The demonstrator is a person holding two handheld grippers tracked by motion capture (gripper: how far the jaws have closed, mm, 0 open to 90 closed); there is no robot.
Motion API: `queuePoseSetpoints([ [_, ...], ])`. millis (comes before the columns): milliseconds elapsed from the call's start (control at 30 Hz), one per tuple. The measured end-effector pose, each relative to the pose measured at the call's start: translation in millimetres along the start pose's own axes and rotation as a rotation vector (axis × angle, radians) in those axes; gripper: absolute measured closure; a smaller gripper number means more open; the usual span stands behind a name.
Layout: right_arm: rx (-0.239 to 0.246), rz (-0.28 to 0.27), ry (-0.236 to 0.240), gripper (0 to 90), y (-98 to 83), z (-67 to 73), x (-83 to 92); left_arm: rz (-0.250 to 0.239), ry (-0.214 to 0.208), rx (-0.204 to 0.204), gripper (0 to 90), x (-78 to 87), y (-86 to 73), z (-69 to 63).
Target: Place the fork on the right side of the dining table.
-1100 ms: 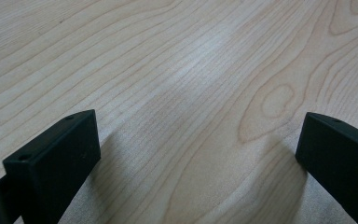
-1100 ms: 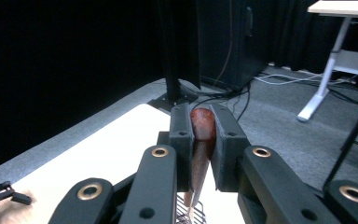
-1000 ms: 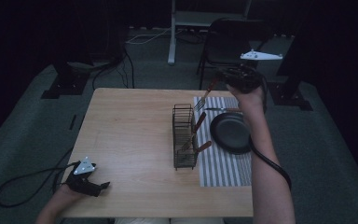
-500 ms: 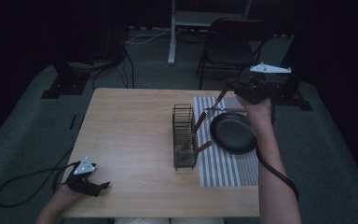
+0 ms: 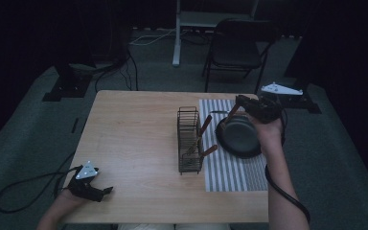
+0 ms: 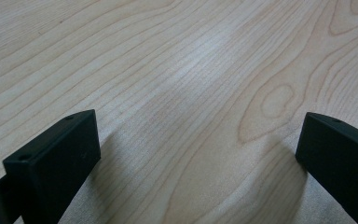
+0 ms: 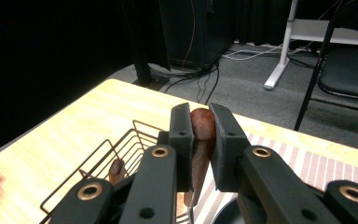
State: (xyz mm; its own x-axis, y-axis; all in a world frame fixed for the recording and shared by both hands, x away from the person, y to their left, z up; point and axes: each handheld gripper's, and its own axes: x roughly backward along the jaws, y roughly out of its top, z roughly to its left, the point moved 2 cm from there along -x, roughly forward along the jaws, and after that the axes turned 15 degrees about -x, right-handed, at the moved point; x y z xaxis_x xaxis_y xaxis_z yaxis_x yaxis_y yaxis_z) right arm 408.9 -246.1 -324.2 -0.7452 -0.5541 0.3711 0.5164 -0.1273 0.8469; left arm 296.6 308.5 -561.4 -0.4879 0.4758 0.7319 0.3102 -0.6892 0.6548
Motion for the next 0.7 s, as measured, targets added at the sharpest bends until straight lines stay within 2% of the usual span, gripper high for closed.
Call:
queuePoseSetpoints([
  [133, -0.008, -0.011, -0.004, 80.9, -12.8, 2.0, 6.7, 0.001, 0.001, -0.002, 0.0, 0.0, 0.0, 0.2],
  [333, 0.007, -0.012, -0.052, 80.9, -32.3, 6.7, 12.3, 0.0, 0.001, -0.001, 0.0, 0.0, 0.0, 0.1],
  [600, -0.061, -0.034, -0.044, 80.9, -56.3, 1.3, 21.2, 0.0, 0.0, -0.001, 0.0, 0.0, 0.0, 0.1],
  [700, -0.058, -0.04, -0.069, 80.9, -65.6, 2.4, 25.0, 0.0, 0.0, -0.001, 0.0, 0.0, 0.0, 0.1],
])
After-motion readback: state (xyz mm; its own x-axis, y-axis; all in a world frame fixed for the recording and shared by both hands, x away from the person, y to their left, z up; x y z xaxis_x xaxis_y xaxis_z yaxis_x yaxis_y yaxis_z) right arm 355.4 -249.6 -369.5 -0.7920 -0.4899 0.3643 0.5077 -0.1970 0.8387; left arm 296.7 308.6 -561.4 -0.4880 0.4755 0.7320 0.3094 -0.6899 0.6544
